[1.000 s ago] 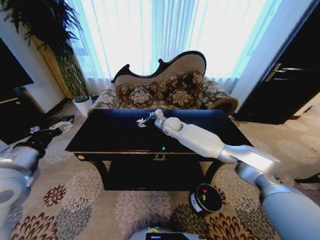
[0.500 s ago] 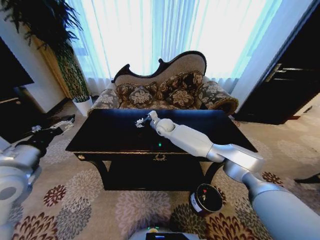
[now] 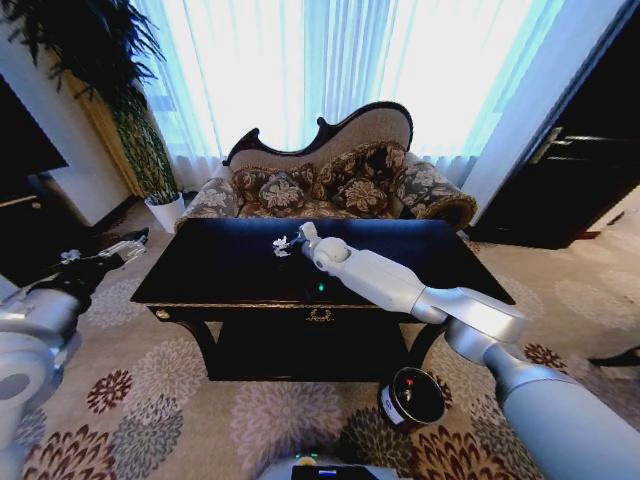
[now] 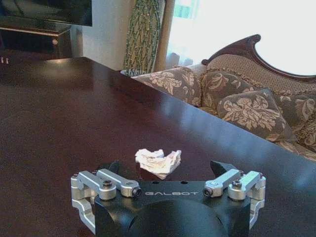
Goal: Move to the front of the table and place the trash on the table into the trash bin.
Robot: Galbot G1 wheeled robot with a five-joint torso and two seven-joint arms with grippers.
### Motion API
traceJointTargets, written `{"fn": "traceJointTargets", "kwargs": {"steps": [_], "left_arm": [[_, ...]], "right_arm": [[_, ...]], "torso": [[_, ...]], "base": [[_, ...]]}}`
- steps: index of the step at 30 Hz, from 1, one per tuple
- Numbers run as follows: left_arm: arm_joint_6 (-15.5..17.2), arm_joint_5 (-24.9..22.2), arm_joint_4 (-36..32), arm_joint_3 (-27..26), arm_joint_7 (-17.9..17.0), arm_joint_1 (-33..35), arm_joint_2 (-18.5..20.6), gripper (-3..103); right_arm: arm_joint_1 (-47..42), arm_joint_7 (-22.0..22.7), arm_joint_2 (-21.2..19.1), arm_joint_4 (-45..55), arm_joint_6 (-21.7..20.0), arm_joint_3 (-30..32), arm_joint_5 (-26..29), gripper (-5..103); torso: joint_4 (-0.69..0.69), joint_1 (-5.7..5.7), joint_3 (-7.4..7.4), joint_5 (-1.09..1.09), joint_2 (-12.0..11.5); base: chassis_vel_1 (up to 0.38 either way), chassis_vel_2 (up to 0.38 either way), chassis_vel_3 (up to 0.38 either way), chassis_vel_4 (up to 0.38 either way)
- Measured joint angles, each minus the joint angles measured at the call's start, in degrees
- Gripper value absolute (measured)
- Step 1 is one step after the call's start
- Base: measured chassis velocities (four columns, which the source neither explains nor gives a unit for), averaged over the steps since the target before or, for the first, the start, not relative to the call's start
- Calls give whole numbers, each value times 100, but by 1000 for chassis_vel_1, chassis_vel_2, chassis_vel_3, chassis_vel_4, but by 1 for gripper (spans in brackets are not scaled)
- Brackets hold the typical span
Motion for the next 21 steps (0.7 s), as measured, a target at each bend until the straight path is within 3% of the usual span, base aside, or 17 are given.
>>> {"fn": "traceJointTargets", "kwargs": {"steps": [4,6,9,10,12,16,18,20,21], "left_arm": [[-1,0,-3,-32,1,18,11,100],[-2,0,-3,-46,2,32,13,100],[-2,0,-3,-46,3,31,12,100],[-3,1,-3,-39,4,29,5,100],[-4,2,-3,-36,4,29,-3,100],[-6,6,-6,-48,4,48,-10,100],[-6,6,-5,-56,4,52,-8,100],[-8,7,-2,-68,4,60,-2,100],[-8,7,-2,-68,4,60,-2,100]], "right_arm": [[-4,-77,11,-14,0,2,5,97],[-3,-146,26,-27,-16,6,31,87],[5,-173,41,-31,-64,5,68,82],[10,-185,56,-43,-89,-6,88,71],[11,-193,67,-53,-93,-13,88,71],[12,-233,103,-76,-91,-30,72,51],[10,-245,103,-76,-87,-30,66,51],[-13,-293,86,-68,-47,-24,55,40],[-13,-293,86,-68,-47,-24,55,40]], "torso": [[0,0,0,0,0],[0,0,0,0,0],[0,-1,0,1,0],[0,-1,-1,1,0],[0,-1,-1,1,0],[0,-1,-1,1,0],[1,-1,-1,1,1],[2,-1,-1,1,0],[2,-1,-1,1,0]], "base": [[0,0,0,0],[0,0,0,0],[0,0,0,0],[0,0,0,0],[0,0,0,0],[0,0,0,0],[0,0,0,0],[0,0,0,0],[0,0,0,0]]}}
